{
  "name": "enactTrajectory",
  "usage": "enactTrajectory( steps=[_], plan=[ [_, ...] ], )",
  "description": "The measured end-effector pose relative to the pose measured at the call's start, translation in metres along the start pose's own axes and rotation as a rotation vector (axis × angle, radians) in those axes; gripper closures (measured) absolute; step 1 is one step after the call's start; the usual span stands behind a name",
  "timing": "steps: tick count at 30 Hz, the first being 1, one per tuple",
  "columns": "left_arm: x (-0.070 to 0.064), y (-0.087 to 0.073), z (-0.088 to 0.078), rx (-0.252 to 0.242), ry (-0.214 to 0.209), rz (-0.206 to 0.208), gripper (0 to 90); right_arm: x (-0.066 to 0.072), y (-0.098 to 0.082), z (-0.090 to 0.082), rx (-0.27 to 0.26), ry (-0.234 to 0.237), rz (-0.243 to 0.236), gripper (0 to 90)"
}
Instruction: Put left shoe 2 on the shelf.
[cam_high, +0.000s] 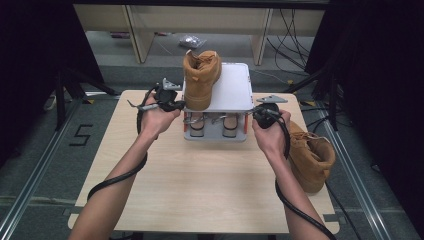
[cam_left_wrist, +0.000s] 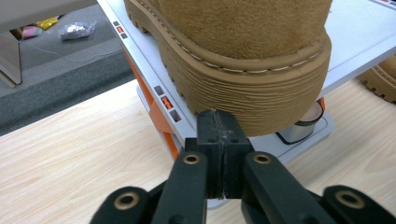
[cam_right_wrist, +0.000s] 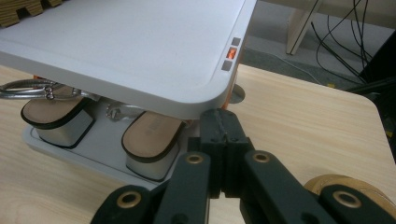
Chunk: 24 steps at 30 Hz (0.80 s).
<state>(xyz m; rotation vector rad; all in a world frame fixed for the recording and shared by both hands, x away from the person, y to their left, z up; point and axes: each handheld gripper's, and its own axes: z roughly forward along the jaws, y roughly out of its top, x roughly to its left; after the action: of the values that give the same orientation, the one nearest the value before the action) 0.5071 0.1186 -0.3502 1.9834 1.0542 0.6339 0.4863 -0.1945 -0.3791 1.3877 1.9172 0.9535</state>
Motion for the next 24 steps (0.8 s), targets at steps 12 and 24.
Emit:
enactTrajectory(
  steps=[12,24],
  plan=[
    [0.017,-0.02,-0.026,-0.081,0.052,0.015,69.9,-0.023,-0.005,-0.02,0.061,-0.019,-0.041,73.8],
    [0.033,-0.064,-0.04,-0.051,0.088,0.011,52.4,-0.057,-0.016,-0.049,0.172,-0.045,-0.003,62.2]
  ],
)
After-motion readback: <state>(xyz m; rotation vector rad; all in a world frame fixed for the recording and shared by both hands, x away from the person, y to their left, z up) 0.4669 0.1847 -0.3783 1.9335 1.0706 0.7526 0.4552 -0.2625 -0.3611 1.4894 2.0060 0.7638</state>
